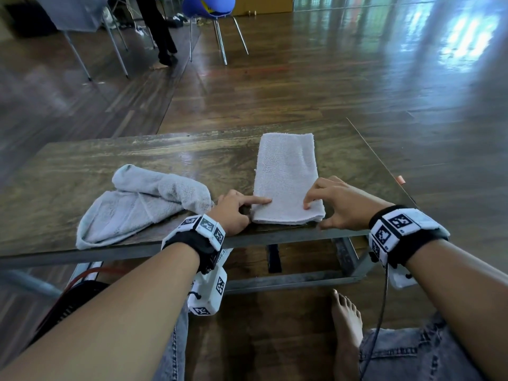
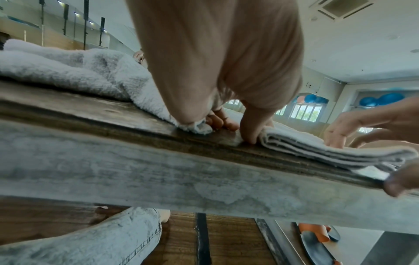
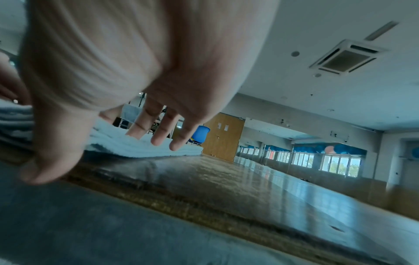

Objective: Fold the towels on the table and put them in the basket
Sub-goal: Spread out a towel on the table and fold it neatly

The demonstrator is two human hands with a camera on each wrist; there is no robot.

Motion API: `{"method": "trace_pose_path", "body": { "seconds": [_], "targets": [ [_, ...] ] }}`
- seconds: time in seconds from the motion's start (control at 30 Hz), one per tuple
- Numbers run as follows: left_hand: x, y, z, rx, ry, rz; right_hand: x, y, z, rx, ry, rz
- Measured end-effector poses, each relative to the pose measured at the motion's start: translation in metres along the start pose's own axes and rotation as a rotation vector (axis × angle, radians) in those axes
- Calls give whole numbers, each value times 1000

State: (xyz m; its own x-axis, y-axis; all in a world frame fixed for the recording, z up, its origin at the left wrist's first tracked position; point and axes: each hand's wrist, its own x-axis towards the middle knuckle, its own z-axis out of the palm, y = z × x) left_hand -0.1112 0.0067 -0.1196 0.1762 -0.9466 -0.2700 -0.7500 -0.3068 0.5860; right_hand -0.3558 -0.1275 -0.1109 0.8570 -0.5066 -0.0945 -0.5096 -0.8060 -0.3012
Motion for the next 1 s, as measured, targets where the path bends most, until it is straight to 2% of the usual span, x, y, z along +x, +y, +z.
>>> {"method": "trace_pose_path", "body": {
  "seconds": [0.13, 0.3, 0.4, 0.53, 0.6, 0.7, 0.8, 0.9, 1.0],
  "targets": [
    [0, -2, 3, -37, 66, 38, -1, -1, -8, 96, 80, 32],
    [-1, -2, 7, -77, 130, 22, 3, -10, -21, 370, 210, 90],
    [-2, 4, 5, -243, 146, 108, 3, -13, -30, 577, 254, 139],
    [-3, 13, 0, -545, 267, 88, 9, -13, -33, 835, 203, 373],
    [4, 14, 1, -539, 287, 19, 13, -10, -32, 887, 112, 483],
    [17, 16, 0, -414, 245, -49, 22, -6, -31, 914, 52, 541],
    [38, 20, -5, -388, 314, -30, 39, -1, -30, 898, 131, 568],
    [61, 24, -5, -283, 359, -12, 56, 5, -27, 747, 246, 621],
    [82, 21, 5, -160, 322, -57, 67, 12, -21, 617, 220, 689]
  ]
}}
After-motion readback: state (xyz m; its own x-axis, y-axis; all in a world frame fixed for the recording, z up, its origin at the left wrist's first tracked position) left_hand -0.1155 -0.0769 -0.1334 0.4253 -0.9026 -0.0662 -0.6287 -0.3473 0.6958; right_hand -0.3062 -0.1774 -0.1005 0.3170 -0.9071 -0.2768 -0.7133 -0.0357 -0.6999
